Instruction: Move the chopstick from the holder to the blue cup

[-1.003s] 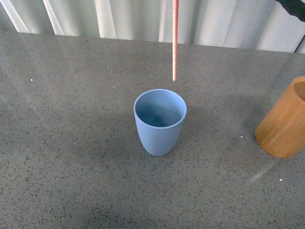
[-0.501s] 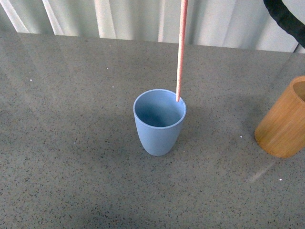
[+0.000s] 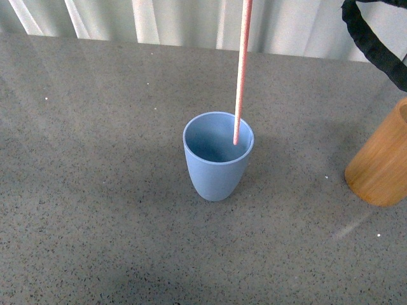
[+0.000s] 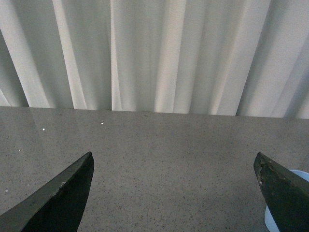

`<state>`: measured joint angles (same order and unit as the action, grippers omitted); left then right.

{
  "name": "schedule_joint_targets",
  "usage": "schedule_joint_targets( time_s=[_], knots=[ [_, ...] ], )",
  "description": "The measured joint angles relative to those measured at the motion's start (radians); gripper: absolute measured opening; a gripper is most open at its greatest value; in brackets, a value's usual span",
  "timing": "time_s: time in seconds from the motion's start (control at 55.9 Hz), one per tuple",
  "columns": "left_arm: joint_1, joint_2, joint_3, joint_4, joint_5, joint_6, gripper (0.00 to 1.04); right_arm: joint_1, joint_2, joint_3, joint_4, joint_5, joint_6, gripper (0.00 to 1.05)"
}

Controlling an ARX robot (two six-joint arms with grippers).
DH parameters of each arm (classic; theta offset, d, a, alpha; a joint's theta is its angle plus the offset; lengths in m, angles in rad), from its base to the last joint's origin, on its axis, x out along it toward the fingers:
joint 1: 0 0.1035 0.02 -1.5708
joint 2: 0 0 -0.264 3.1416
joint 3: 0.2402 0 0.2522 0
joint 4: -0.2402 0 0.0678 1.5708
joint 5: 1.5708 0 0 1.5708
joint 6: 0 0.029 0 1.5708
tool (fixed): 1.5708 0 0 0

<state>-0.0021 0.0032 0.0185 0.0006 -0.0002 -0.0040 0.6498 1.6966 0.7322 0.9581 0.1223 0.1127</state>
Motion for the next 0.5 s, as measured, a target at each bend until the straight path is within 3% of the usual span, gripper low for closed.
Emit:
schedule_joint_targets(
  time_s=[0.43, 0.501],
  knots=[
    [0.0, 0.0, 0.0, 0.0, 0.0, 0.0, 0.98, 0.01, 0.042, -0.034, 0.033, 0.001, 0.005, 0.03],
    [0.0, 0.0, 0.0, 0.0, 0.0, 0.0, 0.98, 0.009, 0.043, -0.034, 0.033, 0.0, 0.003, 0.14]
  ],
)
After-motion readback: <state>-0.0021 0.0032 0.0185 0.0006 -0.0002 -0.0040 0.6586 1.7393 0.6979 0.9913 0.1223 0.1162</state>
